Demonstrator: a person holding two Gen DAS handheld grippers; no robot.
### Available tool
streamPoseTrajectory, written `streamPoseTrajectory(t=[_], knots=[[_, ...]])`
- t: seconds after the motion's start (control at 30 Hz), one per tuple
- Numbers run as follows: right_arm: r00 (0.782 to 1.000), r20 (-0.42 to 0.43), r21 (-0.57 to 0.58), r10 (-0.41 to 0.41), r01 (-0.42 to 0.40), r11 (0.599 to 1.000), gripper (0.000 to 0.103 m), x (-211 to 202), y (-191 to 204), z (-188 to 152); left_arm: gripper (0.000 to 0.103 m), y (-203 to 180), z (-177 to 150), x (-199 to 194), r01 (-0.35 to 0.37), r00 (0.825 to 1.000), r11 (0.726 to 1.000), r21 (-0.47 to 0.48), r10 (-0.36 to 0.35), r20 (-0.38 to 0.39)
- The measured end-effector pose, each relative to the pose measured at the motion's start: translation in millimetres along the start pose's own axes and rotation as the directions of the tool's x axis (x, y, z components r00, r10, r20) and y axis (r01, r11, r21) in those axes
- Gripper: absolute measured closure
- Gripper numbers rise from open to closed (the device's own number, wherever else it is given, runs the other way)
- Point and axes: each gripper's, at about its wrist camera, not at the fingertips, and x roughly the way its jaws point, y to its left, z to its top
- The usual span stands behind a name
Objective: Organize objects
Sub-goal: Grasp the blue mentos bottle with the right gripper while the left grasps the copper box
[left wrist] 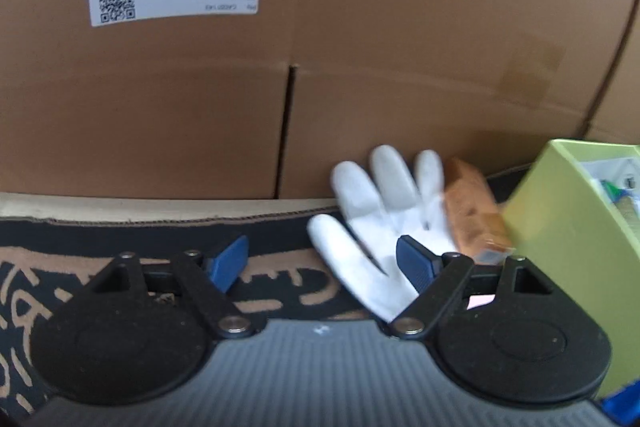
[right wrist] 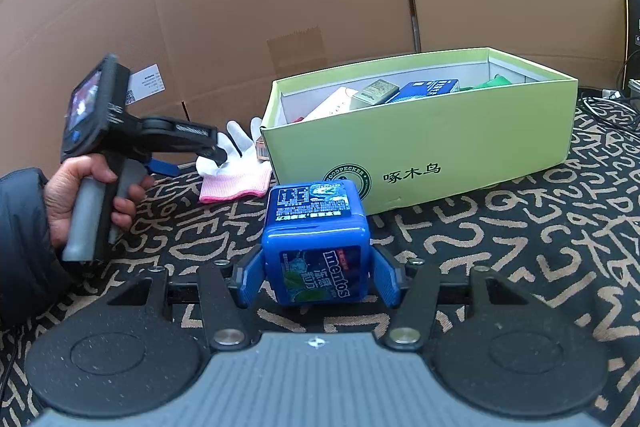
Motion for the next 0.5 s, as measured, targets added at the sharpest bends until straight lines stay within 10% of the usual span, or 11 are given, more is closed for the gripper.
streamPoseTrajectory(t=[0.17, 0.5], knots=[[1.0, -0.001, -0.004, -0.006, 0.006, 1.0, 0.042, 0, 1, 0, 0.021, -42, -11, -9, 0.063, 0.997, 0.977, 0.203, -0.073, 0.041], [1.0, 0.0, 0.016, -0.006, 0.006, 1.0, 0.042, 0, -1, 0, 0.05, -76, -8, 9, 0.159, 0.987, 0.958, 0.238, -0.159, -0.016]])
